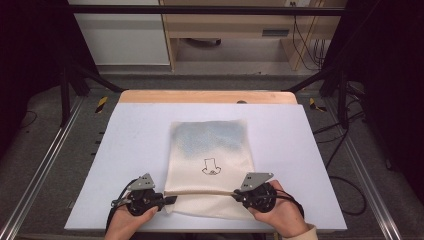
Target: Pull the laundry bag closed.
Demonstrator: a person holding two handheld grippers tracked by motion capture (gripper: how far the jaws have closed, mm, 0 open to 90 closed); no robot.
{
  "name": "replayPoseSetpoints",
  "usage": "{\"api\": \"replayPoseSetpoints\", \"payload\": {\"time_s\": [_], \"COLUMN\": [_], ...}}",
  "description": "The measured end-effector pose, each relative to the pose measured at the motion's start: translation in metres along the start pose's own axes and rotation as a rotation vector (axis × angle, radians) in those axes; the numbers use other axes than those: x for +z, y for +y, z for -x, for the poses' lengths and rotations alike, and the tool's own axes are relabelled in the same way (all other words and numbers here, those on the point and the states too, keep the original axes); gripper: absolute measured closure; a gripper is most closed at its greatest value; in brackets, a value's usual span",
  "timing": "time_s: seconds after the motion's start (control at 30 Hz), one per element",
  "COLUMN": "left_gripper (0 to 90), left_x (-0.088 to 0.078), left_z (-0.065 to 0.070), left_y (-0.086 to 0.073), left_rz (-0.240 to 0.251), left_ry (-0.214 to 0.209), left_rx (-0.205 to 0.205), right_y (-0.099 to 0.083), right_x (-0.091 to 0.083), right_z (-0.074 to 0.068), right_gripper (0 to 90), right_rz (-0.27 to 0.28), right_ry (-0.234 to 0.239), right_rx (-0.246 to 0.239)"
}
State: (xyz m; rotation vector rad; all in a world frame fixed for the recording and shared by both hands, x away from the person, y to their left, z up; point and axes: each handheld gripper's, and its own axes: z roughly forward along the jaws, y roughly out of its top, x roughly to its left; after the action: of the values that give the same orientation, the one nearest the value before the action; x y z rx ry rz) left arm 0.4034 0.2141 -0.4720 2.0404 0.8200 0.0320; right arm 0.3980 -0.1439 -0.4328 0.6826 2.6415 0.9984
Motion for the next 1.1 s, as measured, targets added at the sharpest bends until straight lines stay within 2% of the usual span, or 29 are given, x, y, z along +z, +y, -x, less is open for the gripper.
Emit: {"api": "replayPoseSetpoints", "payload": {"time_s": [0.4,0.57,1.1], "left_gripper": [81.5,81.5,81.5], "left_x": [0.0021,0.0003,0.0008], "left_z": [0.0003,0.0011,0.0019], "left_y": [-0.0016,0.0002,-0.0004], "left_rz": [-0.006,0.001,-0.002], "left_ry": [0.005,0.006,0.015], "left_rx": [-0.003,0.011,0.014], "right_y": [-0.0022,-0.0025,-0.0033], "right_x": [-0.0014,0.0001,0.0022], "right_z": [-0.0013,-0.0013,-0.0035], "right_gripper": [81.7,81.8,81.8], "right_rz": [0.005,-0.002,-0.020], "right_ry": [-0.008,-0.007,-0.012], "right_rx": [-0.003,-0.002,-0.005]}}
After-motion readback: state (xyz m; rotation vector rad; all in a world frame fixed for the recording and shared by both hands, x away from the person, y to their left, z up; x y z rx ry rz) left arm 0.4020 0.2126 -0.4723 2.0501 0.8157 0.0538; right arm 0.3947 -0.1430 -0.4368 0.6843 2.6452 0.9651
